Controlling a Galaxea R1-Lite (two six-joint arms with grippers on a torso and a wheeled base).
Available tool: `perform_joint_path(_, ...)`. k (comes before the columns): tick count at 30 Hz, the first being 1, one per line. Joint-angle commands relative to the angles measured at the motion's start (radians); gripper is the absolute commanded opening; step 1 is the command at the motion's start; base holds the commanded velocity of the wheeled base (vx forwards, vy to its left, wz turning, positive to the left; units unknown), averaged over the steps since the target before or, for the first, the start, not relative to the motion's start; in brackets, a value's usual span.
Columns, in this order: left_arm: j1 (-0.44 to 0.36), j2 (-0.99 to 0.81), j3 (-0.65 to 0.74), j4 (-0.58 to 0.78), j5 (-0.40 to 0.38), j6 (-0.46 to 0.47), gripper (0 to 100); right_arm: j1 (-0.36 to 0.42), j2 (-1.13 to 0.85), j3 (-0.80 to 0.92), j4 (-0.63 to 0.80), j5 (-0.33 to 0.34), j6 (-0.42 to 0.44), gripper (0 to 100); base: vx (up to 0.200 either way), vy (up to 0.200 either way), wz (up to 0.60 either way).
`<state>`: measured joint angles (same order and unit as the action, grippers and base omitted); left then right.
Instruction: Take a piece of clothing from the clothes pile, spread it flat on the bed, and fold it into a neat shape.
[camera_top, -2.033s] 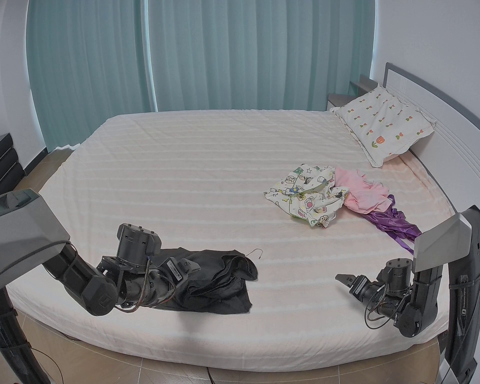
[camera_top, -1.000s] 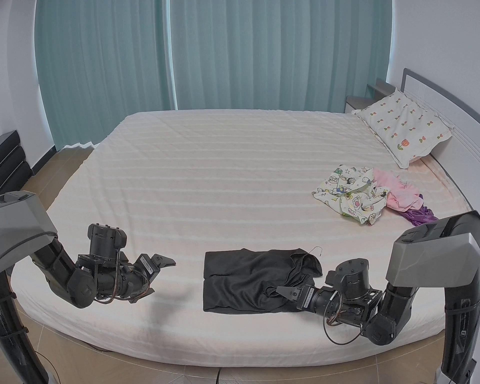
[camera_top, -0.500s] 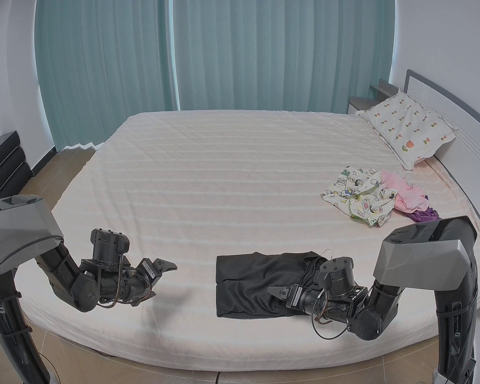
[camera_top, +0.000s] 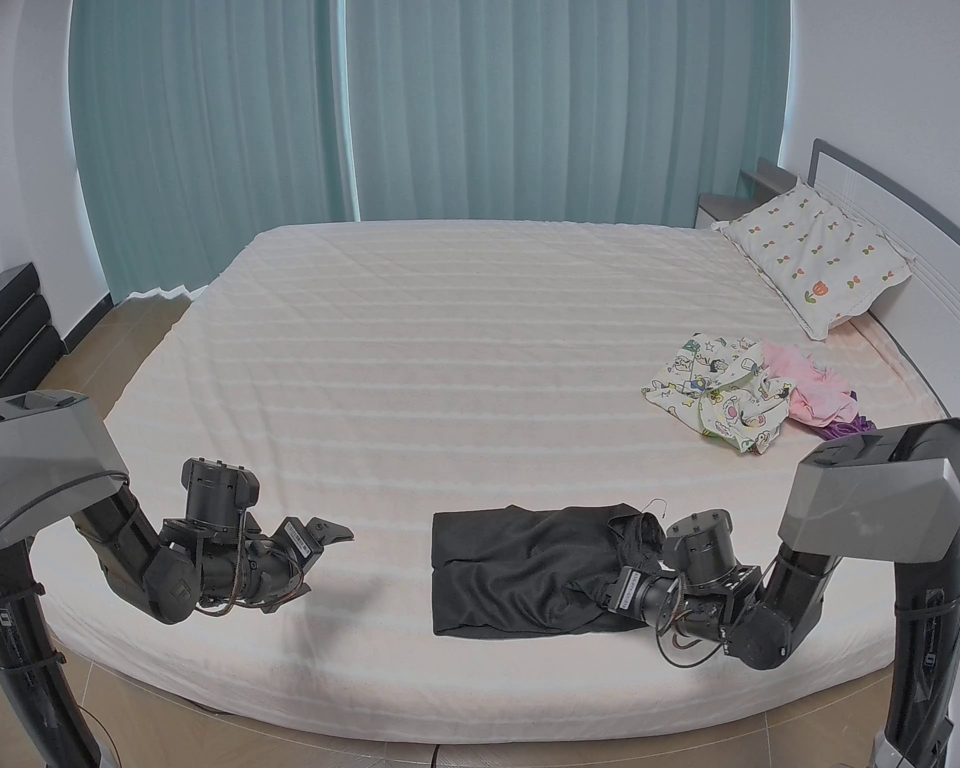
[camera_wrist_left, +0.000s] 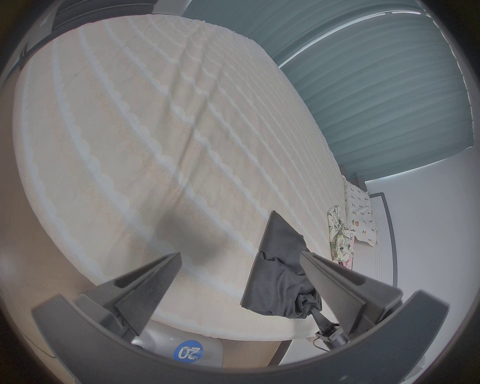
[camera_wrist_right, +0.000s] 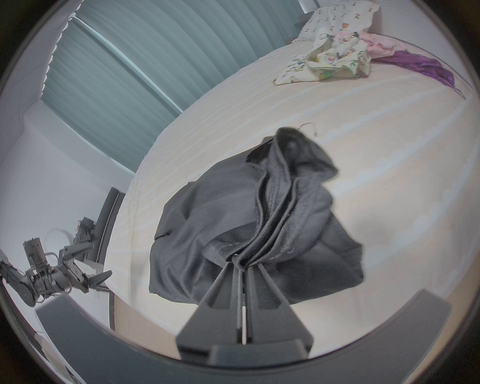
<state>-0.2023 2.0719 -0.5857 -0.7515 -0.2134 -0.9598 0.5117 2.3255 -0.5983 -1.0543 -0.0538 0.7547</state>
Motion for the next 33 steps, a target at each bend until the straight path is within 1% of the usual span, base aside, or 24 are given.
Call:
perform_joint_path(1, 0.0, 0.004, 0.001, 0.0, 0.0, 0.0, 100, -0.062, -0.069, 0.075, -0.001, 0.003, -0.005, 0, 0.0, 0.0, 0.0)
perform_joint_path(3, -0.002, 0.004, 0.001, 0.0, 0.0, 0.0, 100, -0.088, -0.066, 0.092, -0.001, 0.005, -0.014, 0, 0.0, 0.0, 0.0)
perform_joint_path(6, -0.002, 0.004, 0.001, 0.0, 0.0, 0.0, 100, -0.131, -0.054, 0.104, -0.001, 0.028, -0.04, 0, 0.0, 0.0, 0.0)
perform_joint_path(8, -0.002, 0.004, 0.001, 0.0, 0.0, 0.0, 100, -0.131, -0.054, 0.104, -0.001, 0.028, -0.04, 0, 0.0, 0.0, 0.0)
perform_joint_path(9, -0.002, 0.005, 0.001, 0.0, 0.0, 0.0, 100, -0.174, -0.04, 0.106, 0.002, 0.061, -0.074, 0, 0.0, 0.0, 0.0)
perform_joint_path(10, -0.002, 0.005, 0.001, 0.0, 0.0, 0.0, 100, -0.183, -0.035, 0.107, 0.002, 0.066, -0.089, 0, 0.0, 0.0, 0.0)
perform_joint_path(16, -0.002, 0.005, 0.001, 0.0, 0.0, 0.0, 100, -0.226, -0.032, 0.11, 0.013, 0.068, -0.141, 0, 0.0, 0.0, 0.0)
perform_joint_path(20, -0.002, 0.005, 0.001, 0.0, 0.0, 0.0, 100, -0.236, -0.029, 0.15, 0.01, 0.068, -0.204, 0, 0.0, 0.0, 0.0)
perform_joint_path(23, -0.002, 0.005, 0.001, 0.0, 0.0, 0.0, 100, -0.24, -0.015, 0.153, 0.01, 0.068, -0.222, 0, 0.0, 0.0, 0.0)
perform_joint_path(24, -0.002, 0.005, 0.001, 0.0, 0.0, 0.0, 100, -0.24, -0.012, 0.152, 0.01, 0.068, -0.225, 100, 0.0, 0.0, 0.0)
perform_joint_path(27, -0.002, 0.005, 0.001, 0.0, 0.0, 0.0, 100, -0.24, -0.012, 0.163, 0.007, 0.065, -0.242, 100, 0.0, 0.0, 0.0)
perform_joint_path(29, -0.002, 0.007, 0.001, 0.0, 0.0, 0.0, 100, -0.249, -0.028, 0.172, -0.007, 0.063, -0.265, 100, 0.0, 0.0, 0.0)
perform_joint_path(31, -0.002, 0.008, 0.001, 0.0, 0.0, 0.0, 100, -0.26, -0.051, 0.172, -0.015, 0.06, -0.268, 100, 0.0, 0.0, 0.0)
perform_joint_path(33, -0.003, 0.013, 0.001, 0.0, 0.0, 0.0, 100, -0.283, -0.118, 0.167, -0.018, 0.069, -0.268, 100, 0.0, 0.0, 0.0)
